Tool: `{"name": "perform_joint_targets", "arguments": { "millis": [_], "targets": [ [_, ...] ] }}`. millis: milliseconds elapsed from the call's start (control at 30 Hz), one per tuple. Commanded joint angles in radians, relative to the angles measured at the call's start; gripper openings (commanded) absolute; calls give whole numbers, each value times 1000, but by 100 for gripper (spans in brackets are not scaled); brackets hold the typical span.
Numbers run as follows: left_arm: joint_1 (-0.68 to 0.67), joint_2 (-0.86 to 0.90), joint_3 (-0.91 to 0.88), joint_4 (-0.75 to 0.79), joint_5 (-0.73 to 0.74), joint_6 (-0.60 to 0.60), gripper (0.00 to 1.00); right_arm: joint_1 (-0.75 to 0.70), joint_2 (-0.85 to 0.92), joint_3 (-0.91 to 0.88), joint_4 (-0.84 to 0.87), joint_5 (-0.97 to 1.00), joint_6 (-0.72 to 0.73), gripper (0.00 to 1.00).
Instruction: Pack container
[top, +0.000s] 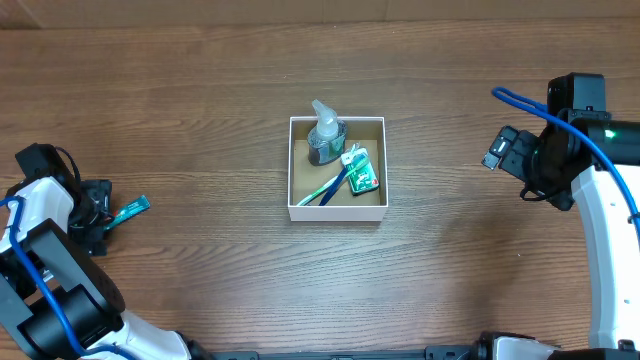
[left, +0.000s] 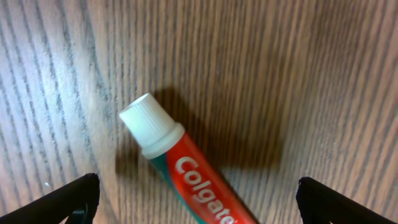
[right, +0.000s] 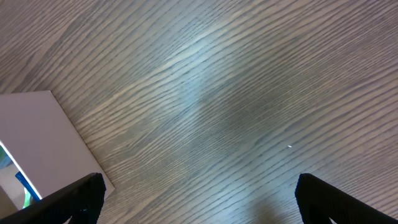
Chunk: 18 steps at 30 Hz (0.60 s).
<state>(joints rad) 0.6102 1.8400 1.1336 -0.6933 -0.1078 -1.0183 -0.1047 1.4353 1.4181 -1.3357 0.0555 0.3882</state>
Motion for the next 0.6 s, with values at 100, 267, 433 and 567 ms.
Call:
{"name": "perform_joint_targets", "arguments": {
  "millis": [100, 267, 433, 567],
  "targets": [
    [-19, 44, -6, 14, 1, -7, 100, -3, 0, 1, 2, 2, -4, 100],
    [-28, 85, -6, 14, 25, -7, 100, -3, 0, 1, 2, 2, -4, 100],
    [-29, 106, -6, 13, 55, -6, 89, -3, 0, 1, -3, 2, -4, 100],
    [-29, 106, -6, 8, 77, -6, 62, -3, 0, 1, -4, 2, -4, 100]
  ]
}}
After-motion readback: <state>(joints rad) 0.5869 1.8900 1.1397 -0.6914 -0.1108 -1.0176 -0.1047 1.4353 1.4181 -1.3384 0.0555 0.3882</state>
